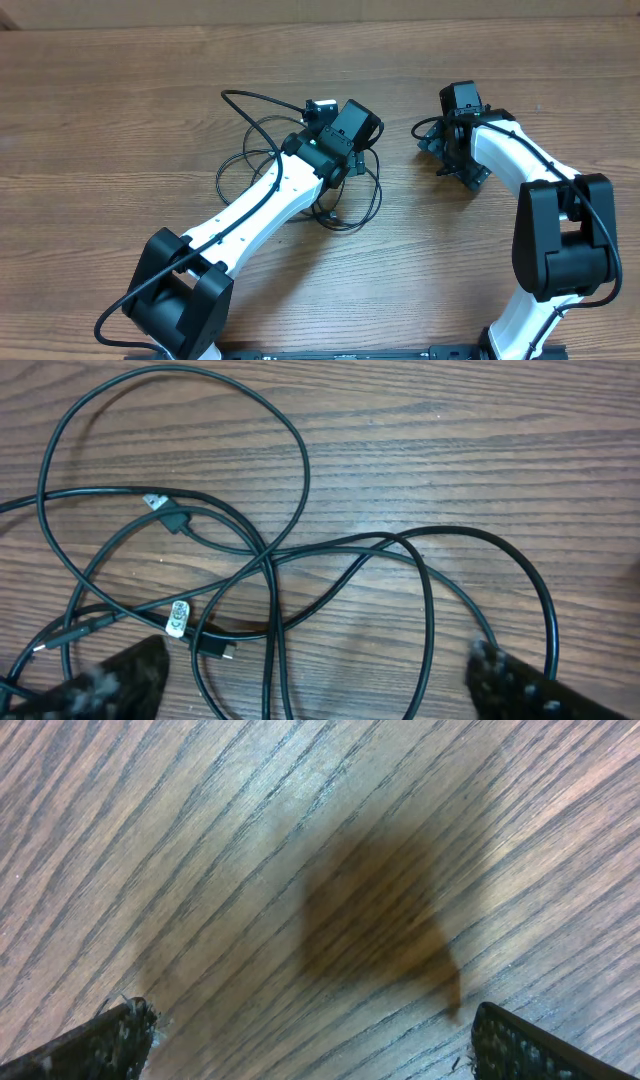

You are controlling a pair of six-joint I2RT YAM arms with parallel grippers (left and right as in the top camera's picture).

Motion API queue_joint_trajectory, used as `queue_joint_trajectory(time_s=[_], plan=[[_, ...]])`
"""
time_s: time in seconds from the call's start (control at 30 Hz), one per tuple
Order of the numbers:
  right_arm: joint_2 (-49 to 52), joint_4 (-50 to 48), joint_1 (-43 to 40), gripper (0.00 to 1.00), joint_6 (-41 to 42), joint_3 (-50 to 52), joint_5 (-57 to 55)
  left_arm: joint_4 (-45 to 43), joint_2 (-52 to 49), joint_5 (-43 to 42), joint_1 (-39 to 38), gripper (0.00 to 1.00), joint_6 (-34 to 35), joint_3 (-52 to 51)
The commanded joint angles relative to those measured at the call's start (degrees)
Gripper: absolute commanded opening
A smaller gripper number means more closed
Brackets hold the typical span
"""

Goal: Untangle cables

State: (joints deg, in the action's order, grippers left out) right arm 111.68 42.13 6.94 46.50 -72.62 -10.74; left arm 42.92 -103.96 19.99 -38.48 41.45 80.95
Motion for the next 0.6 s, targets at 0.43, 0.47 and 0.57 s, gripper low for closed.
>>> queue_joint_trajectory(time_s=[0.43, 0.47, 0.57], plan=[[-0.6, -0.1, 0.0, 1.0, 0.2, 0.3, -0.4, 0.6, -0.7, 4.1, 0.7, 0.36, -4.2, 0.4], [-0.6, -0.1, 0.0, 1.0, 0.2, 0.3, -0.4, 0.6, -0.7, 4.7, 0.7, 0.33, -4.2, 0.4], [-0.6, -0.1, 0.0, 1.0, 0.2, 0.3, -0.4, 0.5, -0.7, 3.0, 0.6, 0.04, -4.0, 0.4]])
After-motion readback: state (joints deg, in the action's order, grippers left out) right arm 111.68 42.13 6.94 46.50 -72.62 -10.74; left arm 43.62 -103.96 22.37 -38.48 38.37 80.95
